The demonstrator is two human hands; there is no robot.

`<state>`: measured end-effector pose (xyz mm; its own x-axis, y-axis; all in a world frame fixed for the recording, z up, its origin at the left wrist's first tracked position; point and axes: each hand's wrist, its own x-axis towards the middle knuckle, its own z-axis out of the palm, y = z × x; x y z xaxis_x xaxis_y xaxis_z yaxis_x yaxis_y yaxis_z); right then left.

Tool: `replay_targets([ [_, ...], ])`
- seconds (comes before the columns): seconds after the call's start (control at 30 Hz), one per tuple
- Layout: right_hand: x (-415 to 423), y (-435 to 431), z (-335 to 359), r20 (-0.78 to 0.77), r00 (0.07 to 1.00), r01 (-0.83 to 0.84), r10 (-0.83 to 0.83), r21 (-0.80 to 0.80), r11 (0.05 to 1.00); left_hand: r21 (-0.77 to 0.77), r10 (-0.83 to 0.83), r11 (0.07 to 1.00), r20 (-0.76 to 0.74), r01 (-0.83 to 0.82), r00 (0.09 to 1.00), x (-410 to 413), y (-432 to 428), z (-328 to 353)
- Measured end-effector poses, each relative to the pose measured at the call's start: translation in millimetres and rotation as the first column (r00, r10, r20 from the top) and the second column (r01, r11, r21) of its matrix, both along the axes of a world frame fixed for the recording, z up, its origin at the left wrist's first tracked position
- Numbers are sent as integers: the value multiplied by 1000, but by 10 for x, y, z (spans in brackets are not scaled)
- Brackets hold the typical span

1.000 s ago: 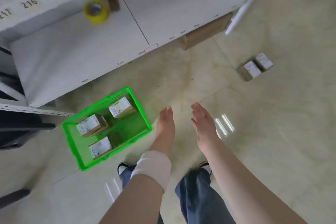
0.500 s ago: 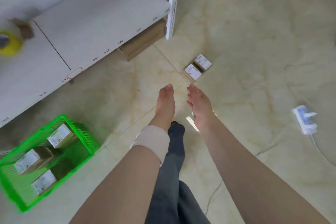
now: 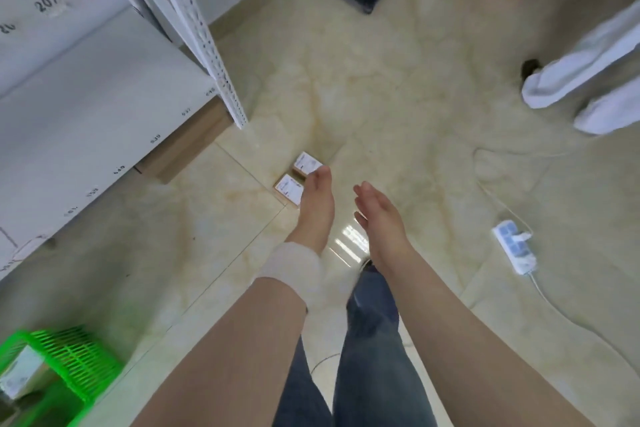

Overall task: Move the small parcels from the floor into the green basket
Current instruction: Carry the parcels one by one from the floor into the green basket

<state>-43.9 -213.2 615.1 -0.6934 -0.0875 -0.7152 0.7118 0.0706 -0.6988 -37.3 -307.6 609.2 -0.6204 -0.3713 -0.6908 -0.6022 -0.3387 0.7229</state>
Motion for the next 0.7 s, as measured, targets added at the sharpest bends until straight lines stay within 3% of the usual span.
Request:
replay_targets([
  [0.23, -1025, 342, -205, 32, 977, -210, 209, 68, 975, 75, 266, 959, 87, -273, 960, -500, 320, -303],
  [0.4, -1564, 226, -332, 69, 914, -406, 401, 188, 894, 100, 539, 827, 136, -553, 831, -635, 150, -472],
  [0.7, -2258, -70, -699, 122, 843, -538, 524, 234, 810, -11, 572, 815, 171, -579, 802, -1002, -112, -797],
])
